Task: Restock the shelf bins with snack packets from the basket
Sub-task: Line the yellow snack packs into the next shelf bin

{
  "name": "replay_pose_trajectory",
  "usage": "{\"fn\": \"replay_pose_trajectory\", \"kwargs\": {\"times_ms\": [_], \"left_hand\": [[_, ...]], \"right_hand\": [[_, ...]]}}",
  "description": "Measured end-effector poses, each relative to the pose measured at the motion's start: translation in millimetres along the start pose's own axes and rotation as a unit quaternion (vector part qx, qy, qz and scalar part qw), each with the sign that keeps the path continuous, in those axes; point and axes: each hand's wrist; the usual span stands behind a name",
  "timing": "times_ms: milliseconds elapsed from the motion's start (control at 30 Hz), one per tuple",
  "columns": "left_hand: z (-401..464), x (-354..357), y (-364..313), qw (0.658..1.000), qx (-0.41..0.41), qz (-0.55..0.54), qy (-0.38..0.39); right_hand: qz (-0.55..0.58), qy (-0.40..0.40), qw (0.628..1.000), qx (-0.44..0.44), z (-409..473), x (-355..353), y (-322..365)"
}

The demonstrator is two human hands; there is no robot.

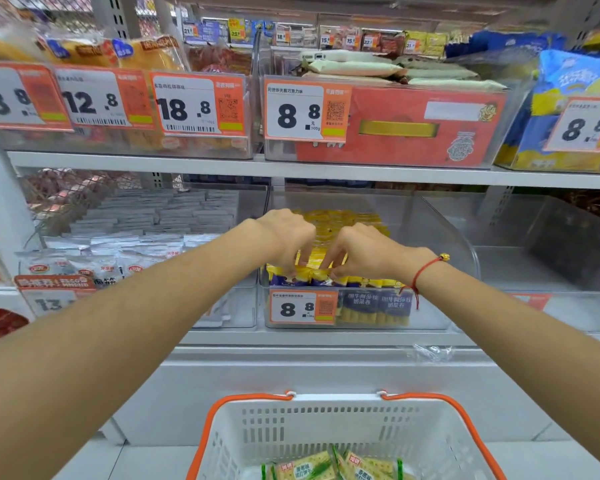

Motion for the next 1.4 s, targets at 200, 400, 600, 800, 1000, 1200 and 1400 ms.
{"fn": "replay_pose_trajectory", "kwargs": {"times_ms": [200,400,600,800,1000,1200,1400], "left_hand": [[5.8,4.6,3.1,1.0,-0.01,-0.013,0.017],[11.6,20.0,8.7,0.998,0.002,-0.036,0.044],[18.2,18.2,14.2,0.996,0.016,-0.043,0.081],[28.0,13.9,5.0,0.989,0.008,-0.041,0.141],[-4.7,15.6,2.6,0.991,-0.054,-0.105,0.058],[-34.3,49.8,-21.9,0.993,-0.064,0.004,0.103],[-37.0,57.7,-24.7,0.995,-0.081,-0.022,0.062]], "right_hand": [[-0.014,0.027,1.0,-0.004,13.5,0.1,4.7],[-0.024,0.061,0.998,-0.014,20.4,4.2,7.9],[-0.003,0.096,0.995,-0.003,20.3,7.1,-5.9],[0.011,0.137,0.99,0.003,24.9,7.3,-2.4],[0.134,-0.003,0.99,0.035,-10.5,13.5,-2.1],[0.057,0.091,0.991,0.078,-33.1,69.3,3.7],[0.093,0.046,0.992,0.076,-29.8,68.5,-1.7]]}}
Point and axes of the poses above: each hand's wrist, its own z-axis towards the middle knuckle, its own x-axis out of the palm, y = z × x, and after that the axes turned 8 degrees about y, right-handed
